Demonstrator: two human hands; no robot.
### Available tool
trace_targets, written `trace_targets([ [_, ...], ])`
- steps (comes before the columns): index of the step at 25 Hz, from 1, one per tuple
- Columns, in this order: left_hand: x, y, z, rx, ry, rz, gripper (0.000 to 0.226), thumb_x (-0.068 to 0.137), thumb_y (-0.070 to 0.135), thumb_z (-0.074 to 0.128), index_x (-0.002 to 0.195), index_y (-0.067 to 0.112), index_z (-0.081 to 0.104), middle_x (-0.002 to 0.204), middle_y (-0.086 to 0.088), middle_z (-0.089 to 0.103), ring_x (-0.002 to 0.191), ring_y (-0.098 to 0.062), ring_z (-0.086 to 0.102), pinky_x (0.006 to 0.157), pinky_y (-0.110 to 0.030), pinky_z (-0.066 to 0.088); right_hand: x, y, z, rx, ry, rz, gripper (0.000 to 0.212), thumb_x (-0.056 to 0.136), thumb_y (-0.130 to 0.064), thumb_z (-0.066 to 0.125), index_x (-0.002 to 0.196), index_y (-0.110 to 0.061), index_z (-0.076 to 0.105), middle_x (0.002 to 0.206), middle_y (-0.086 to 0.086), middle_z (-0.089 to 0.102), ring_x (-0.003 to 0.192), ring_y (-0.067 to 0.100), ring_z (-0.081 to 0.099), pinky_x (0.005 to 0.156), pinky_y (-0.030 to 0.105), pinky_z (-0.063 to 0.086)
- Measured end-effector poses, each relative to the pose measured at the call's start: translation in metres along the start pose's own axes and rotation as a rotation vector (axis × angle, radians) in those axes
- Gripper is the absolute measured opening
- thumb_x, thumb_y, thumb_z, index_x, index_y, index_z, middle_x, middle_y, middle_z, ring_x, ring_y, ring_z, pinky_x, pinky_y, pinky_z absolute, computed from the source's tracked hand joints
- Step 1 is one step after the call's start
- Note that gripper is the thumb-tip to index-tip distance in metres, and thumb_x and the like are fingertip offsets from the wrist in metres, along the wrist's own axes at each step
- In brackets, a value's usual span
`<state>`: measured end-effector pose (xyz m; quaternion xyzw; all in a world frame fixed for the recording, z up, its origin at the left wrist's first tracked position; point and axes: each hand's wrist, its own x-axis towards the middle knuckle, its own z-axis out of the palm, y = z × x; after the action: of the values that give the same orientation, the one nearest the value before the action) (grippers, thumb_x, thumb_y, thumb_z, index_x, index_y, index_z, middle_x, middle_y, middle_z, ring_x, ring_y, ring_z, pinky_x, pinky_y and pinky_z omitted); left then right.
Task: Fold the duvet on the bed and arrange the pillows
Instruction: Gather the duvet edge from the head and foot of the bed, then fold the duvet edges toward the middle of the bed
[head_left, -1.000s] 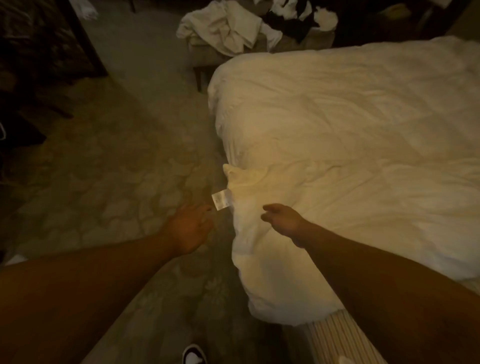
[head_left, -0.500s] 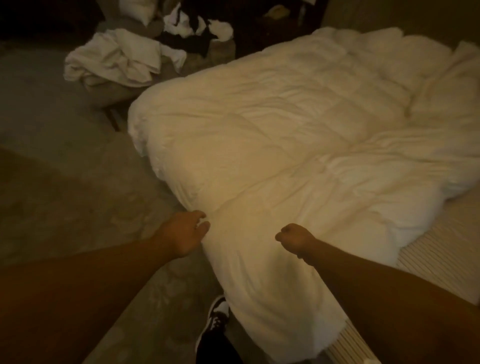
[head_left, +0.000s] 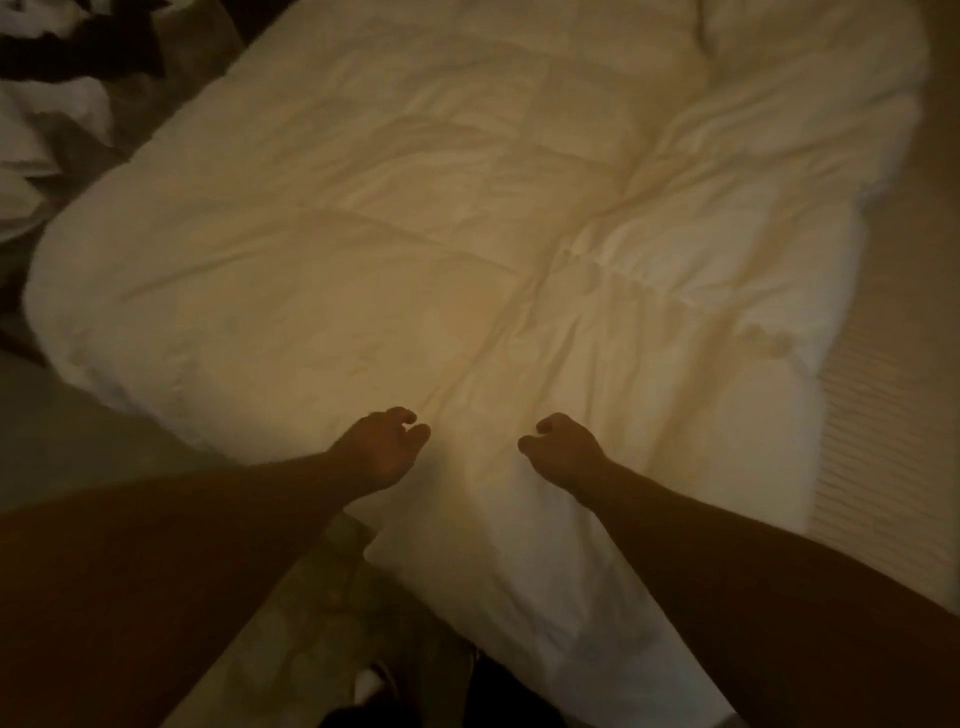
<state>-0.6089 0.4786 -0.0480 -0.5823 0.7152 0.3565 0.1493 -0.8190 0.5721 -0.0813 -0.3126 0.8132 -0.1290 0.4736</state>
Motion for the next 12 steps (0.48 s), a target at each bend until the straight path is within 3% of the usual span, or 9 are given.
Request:
trace_targets([
  [8,0.097,0.019,0.072,-0.295,-0.096,-0.11,0.106,0.078,0.059,0.069,0.153,0.012,0.011,0.153,-0.017,0.031,0.135,-0.038,0.038,0.108,-0.045,0.037,0.025,0.027,0.081,0.076,0.182,0.152,0.062,0.091,-0.04,0.057,0.145,-0.017,0.039,0.148,0.007,0.038,0.134,0.025,0.039,0.109,0.035,0.034],
  [10,0.113,0.009,0.083,-0.206,-0.135,-0.084,0.099,0.08,0.06,0.066,0.149,0.004,0.021,0.148,-0.02,0.037,0.132,-0.039,0.041,0.108,-0.045,0.038,0.026,0.025,0.103,0.103,0.244,0.175,0.063,0.09,-0.038,0.059,0.146,-0.018,0.038,0.15,0.006,0.033,0.137,0.025,0.035,0.111,0.035,0.031],
  [12,0.122,-0.01,0.086,-0.067,-0.187,0.048,0.076,0.09,0.055,0.057,0.139,0.0,0.038,0.141,-0.022,0.047,0.127,-0.039,0.047,0.105,-0.042,0.04,0.026,0.02,0.129,0.106,0.273,0.19,0.066,0.089,-0.038,0.06,0.147,-0.019,0.035,0.154,0.004,0.026,0.14,0.024,0.028,0.113,0.037,0.028],
])
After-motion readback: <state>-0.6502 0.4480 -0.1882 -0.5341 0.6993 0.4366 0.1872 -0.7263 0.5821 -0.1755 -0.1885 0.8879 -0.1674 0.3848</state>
